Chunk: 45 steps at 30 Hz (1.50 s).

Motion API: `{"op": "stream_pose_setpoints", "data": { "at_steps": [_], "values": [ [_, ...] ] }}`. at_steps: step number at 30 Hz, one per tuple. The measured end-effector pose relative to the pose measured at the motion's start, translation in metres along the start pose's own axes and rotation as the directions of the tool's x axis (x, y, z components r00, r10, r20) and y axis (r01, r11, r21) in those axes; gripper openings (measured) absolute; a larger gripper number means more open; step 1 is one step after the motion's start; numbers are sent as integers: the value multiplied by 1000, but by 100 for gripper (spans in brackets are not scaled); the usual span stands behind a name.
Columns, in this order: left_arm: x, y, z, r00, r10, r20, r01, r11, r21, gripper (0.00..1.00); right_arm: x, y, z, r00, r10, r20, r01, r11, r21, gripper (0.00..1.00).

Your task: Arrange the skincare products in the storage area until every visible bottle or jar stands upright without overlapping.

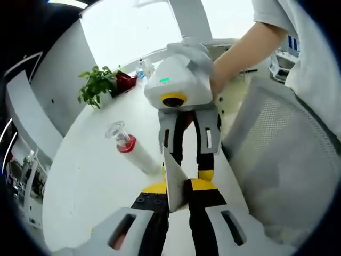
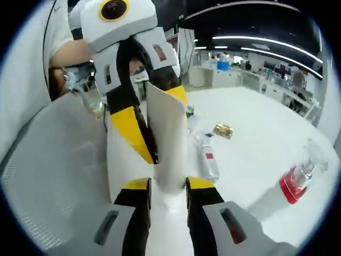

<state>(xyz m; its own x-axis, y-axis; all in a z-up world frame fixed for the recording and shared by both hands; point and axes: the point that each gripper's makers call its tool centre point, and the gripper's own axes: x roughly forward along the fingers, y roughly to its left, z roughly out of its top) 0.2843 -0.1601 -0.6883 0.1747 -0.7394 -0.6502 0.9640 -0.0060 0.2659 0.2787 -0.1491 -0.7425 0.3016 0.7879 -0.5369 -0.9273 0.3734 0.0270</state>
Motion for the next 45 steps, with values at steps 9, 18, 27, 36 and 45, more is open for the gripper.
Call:
{"op": "stream_pose_setpoints", "data": {
  "at_steps": [9, 18, 27, 36, 45],
  "values": [
    [16, 32, 6, 999, 31, 18, -31, 999, -15, 16, -29, -15, -22, 993, -117, 9, 115, 986, 118, 39],
    [23, 54, 10, 997, 70, 27, -70, 997, -33, 16, -44, -19, -39, 984, -177, -5, 175, 969, 175, 46],
    [33, 79, 11, 994, 108, 34, -106, 994, -39, 16, -52, -19, -47, 979, -205, -11, 203, 956, 210, 50],
    [45, 96, 11, 994, 97, 48, -96, 995, -21, 17, -56, -21, -50, 974, -226, -7, 222, 946, 235, 54],
    [49, 100, 11, 994, 94, 57, -94, 996, -3, 17, -55, -23, -48, 973, -232, -4, 226, 944, 239, 56]
  ]
}}
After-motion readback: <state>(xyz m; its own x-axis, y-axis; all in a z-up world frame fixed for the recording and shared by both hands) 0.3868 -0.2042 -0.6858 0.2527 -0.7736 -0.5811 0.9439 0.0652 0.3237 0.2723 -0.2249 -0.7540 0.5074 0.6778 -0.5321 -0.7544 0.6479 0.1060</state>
